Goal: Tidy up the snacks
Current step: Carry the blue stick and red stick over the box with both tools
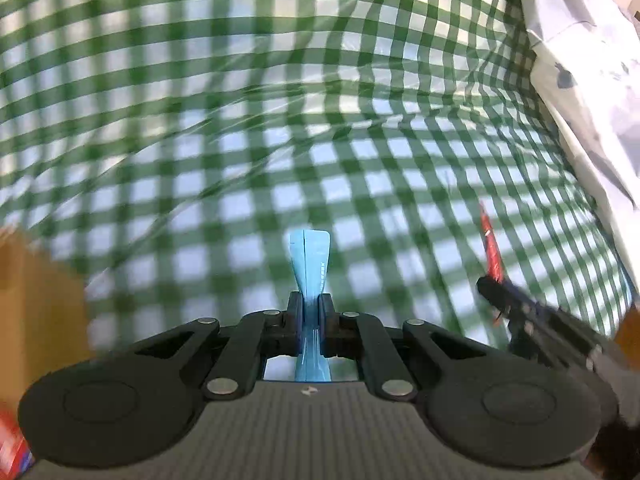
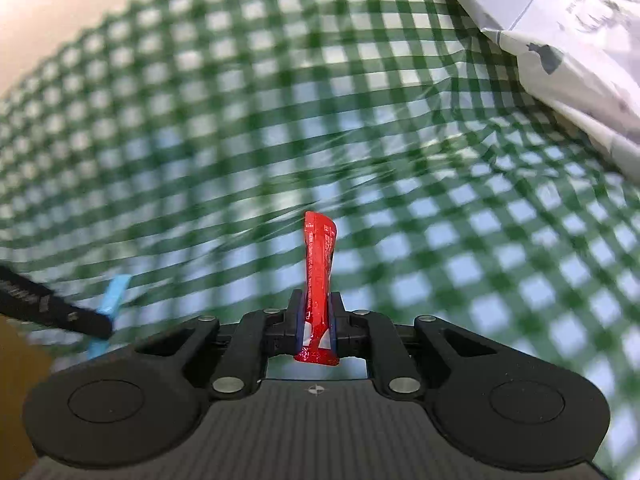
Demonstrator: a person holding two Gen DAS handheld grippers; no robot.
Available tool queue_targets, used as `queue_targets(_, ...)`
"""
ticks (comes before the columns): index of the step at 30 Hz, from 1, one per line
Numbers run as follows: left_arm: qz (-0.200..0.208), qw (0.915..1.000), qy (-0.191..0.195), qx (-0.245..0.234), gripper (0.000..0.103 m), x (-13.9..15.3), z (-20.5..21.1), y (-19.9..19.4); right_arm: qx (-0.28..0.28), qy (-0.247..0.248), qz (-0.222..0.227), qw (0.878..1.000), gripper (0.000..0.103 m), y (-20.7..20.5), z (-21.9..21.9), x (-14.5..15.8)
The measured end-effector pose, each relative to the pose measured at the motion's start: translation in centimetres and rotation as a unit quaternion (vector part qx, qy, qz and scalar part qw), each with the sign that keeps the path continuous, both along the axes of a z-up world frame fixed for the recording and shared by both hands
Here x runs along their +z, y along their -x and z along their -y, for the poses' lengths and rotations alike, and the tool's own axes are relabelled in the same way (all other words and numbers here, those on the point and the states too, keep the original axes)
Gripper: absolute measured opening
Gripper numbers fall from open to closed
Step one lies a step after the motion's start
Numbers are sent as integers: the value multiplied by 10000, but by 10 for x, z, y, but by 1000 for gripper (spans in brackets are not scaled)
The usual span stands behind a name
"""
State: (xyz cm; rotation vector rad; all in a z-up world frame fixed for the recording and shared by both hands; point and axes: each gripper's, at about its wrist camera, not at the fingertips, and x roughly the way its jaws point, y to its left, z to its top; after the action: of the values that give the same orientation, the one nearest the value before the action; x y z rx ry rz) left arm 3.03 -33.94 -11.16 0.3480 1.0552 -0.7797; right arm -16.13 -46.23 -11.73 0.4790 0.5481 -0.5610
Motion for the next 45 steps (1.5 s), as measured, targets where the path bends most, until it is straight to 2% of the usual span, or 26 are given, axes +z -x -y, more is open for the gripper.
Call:
queue_targets(6, 237, 9991, -225, 275, 7, 44, -117, 54, 591, -300, 150, 9977, 12, 53, -130, 55)
queue_targets(12, 555, 9943, -383, 822, 8, 84, -239, 88, 1411, -420, 143, 9890, 12, 73, -229, 109)
queue_targets(17, 674, 9891, -373, 1255, 8, 100, -329, 110, 1964, -348, 131, 9798, 12, 71, -307, 114)
queue_targets(23, 791, 9850, -190, 1521, 8, 110, -399, 137, 2554, 72, 82, 9668, 12, 75, -378, 122)
queue_targets(32, 811, 9822, 168, 1686, 8, 111, -439, 158, 2713, 608, 29, 9606, 12, 91, -413, 145)
queue_targets(38, 835, 9814, 285, 1703, 8, 112, -440, 161, 2737, 805, 12, 9585, 12, 94, -419, 148)
queue_targets(45, 828, 9814, 297, 1704, 8, 111, -440, 162, 2748, 814, -18, 9581, 12, 94, -419, 145)
